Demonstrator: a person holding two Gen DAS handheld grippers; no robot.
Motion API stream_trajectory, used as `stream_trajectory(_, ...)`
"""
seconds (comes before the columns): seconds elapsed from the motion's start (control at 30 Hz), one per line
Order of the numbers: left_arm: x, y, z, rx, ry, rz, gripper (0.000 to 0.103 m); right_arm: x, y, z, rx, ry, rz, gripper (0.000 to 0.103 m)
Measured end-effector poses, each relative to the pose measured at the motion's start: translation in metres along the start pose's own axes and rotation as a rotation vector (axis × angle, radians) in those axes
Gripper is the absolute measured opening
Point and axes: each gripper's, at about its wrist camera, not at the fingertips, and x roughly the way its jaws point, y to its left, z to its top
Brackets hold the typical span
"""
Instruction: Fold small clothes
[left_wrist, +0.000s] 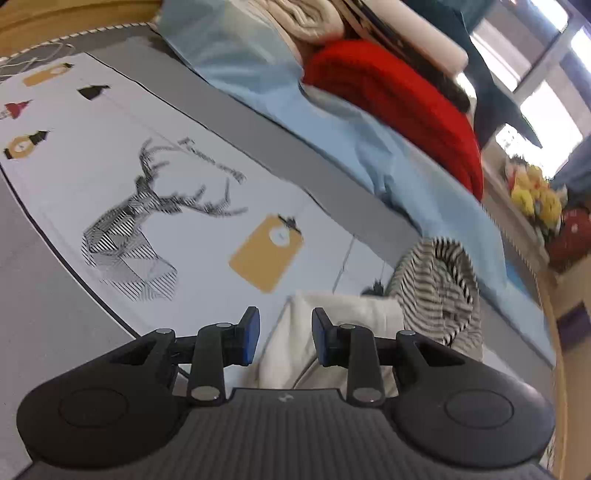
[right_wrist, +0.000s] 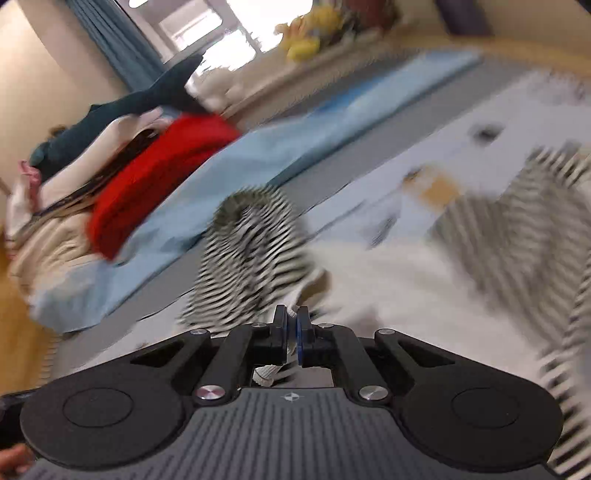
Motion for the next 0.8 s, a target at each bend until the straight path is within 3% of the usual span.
stream_trajectory(0.07,0.008,-0.005,-0.005,0.009,0.039,-0.004,0.033,0.010,-0.020,-0.001,-0.008,0.045,-0.112,0.004)
stream_trajectory(0.13,0.018,-0.008,-0.012,0.013,0.081,-0.005,0.033,0.027,-0.049,-0.005,0.082,0.131,-0.202,0.004)
stream_trajectory(0.2,0.027,-0.011,-0.018,0.023,0.113,-0.002,0.033,0.035,-0.064,-0.008,0.138,0.156,-0.219,0.004)
stream_trajectory(0.37,0.043,-0.009,-0.026,0.016,0.162,-0.001,0.033,0.026,-0.059,-0.005,0.111,0.120,-0.281,0.004)
stream_trajectory(0.47,0.050,-0.011,-0.029,0.024,0.175,0.009,0.033,0.040,-0.073,-0.010,0.146,0.240,-0.291,0.007)
stream_trajectory(0.57,0.054,-0.021,-0.032,0.052,0.178,-0.002,0.033,0.031,-0.068,-0.007,0.117,0.158,-0.373,0.010)
stream_trajectory(0.63,0.055,-0.031,-0.035,0.095,0.177,-0.015,0.033,0.022,-0.060,0.000,0.085,0.070,-0.360,0.010)
stream_trajectory(0.7,0.059,-0.038,-0.039,0.132,0.186,-0.035,0.033,0.019,-0.050,0.004,0.048,0.022,-0.291,0.011)
stream_trajectory(0.77,0.068,-0.037,-0.044,0.139,0.216,-0.030,0.033,0.027,-0.049,0.005,0.051,0.073,-0.182,0.023)
stream_trajectory(0.8,0.076,-0.034,-0.047,0.140,0.243,0.014,0.033,0.035,-0.052,0.003,0.076,0.130,-0.133,0.031)
